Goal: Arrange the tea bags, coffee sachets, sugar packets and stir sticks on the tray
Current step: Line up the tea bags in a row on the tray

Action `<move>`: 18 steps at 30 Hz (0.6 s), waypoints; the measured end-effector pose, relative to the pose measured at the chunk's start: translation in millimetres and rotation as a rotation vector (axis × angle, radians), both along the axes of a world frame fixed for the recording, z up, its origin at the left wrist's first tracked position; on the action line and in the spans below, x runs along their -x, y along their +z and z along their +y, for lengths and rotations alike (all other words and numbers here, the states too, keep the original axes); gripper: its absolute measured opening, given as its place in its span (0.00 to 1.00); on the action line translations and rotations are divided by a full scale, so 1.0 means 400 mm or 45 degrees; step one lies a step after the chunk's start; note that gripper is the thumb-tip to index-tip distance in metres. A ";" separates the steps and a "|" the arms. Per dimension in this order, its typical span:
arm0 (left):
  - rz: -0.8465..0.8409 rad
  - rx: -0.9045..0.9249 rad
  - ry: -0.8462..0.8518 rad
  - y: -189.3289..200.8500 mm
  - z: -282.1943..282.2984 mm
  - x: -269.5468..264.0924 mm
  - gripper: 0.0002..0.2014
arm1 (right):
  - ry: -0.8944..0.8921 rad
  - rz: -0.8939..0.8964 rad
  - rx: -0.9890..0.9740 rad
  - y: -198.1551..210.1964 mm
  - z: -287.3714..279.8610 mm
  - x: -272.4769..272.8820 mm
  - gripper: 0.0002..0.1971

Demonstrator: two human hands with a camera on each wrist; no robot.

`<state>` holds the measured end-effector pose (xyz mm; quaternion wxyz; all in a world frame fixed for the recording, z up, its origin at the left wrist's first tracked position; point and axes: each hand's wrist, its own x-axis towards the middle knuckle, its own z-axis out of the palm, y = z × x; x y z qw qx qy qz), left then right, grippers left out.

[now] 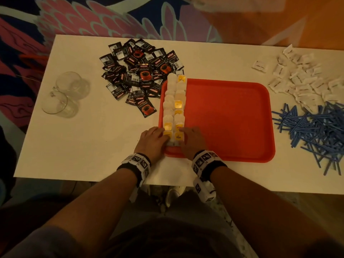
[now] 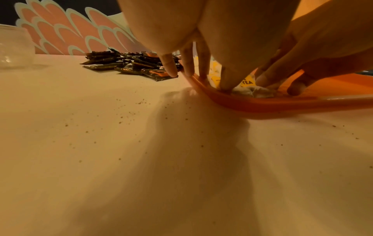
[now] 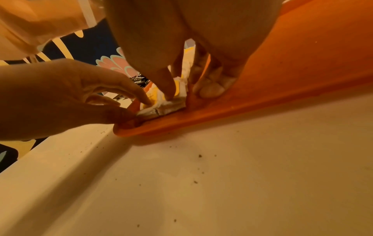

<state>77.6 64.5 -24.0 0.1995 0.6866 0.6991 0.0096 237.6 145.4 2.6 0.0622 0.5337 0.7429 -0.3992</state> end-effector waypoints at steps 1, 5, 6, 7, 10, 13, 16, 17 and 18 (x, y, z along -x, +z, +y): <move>-0.009 -0.011 0.012 0.004 0.003 0.000 0.15 | -0.017 0.008 0.015 -0.003 0.002 -0.001 0.30; -0.089 -0.023 0.155 0.025 0.018 0.012 0.20 | -0.089 0.060 -0.018 -0.016 0.007 -0.004 0.24; -0.110 -0.028 0.192 0.029 0.023 0.020 0.20 | -0.091 0.056 -0.033 -0.014 0.010 -0.005 0.23; -0.133 -0.015 0.228 0.036 0.029 0.030 0.20 | -0.089 0.052 -0.042 -0.014 0.014 -0.004 0.22; -0.198 0.027 0.346 0.053 0.054 0.072 0.18 | -0.089 0.056 -0.051 -0.007 0.028 0.001 0.22; -0.120 0.028 0.355 0.056 0.094 0.126 0.22 | -0.144 0.080 -0.051 0.001 0.041 0.004 0.20; -0.005 0.112 0.362 0.058 0.157 0.173 0.28 | -0.161 0.098 -0.078 0.011 0.045 -0.001 0.19; 0.031 0.136 0.356 0.059 0.182 0.185 0.30 | -0.172 0.103 -0.086 0.013 0.045 -0.003 0.18; 0.064 0.158 0.339 0.061 0.208 0.195 0.32 | -0.183 0.101 -0.089 0.016 0.045 -0.006 0.18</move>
